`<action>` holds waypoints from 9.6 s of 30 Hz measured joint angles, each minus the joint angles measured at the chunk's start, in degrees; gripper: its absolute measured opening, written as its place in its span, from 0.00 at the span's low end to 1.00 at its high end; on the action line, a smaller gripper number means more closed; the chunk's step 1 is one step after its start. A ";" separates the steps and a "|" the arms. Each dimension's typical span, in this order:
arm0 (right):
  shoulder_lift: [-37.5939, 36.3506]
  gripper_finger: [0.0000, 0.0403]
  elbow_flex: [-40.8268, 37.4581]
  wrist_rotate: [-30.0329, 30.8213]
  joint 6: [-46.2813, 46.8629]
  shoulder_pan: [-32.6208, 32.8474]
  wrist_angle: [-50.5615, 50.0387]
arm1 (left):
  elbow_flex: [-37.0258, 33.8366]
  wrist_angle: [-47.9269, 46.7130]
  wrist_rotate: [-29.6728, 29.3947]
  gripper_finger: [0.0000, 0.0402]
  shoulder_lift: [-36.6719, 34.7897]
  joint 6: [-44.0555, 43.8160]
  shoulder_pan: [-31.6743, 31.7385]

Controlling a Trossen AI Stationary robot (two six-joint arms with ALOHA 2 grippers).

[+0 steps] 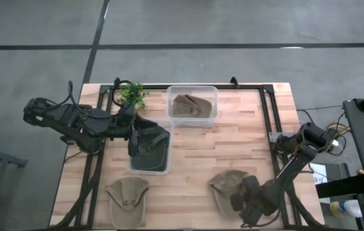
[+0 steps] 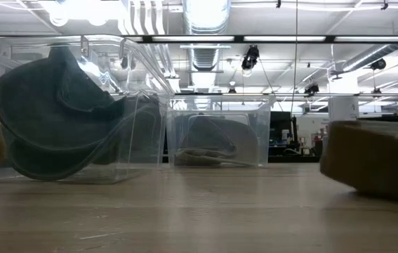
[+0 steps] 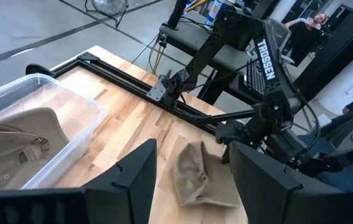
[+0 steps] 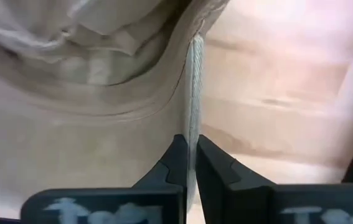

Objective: Pick & Place hat
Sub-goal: Put the right brown cap into the top transparent bin, then put the brown cap into the top transparent bin

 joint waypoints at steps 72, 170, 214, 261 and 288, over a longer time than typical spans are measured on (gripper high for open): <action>-5.32 0.02 39.05 41.15 -154.45 -63.77 -3.33 | 0.00 -4.69 -3.04 0.48 -2.20 -5.45 0.00; -5.41 0.04 9.14 10.64 -151.24 -72.33 23.26 | 0.00 -5.20 -7.78 0.48 -2.27 -8.28 -0.01; -10.26 0.52 10.63 5.18 -150.72 -78.60 22.18 | 0.00 -5.75 -8.44 0.48 -2.25 -9.30 0.00; -14.98 0.41 14.57 6.65 -108.20 -43.21 18.31 | -14.04 -26.15 28.10 0.48 -0.31 -73.39 -21.73; -15.04 0.40 14.30 6.36 -121.05 -43.20 10.97 | -26.24 -9.91 50.25 0.48 18.63 -96.60 -28.10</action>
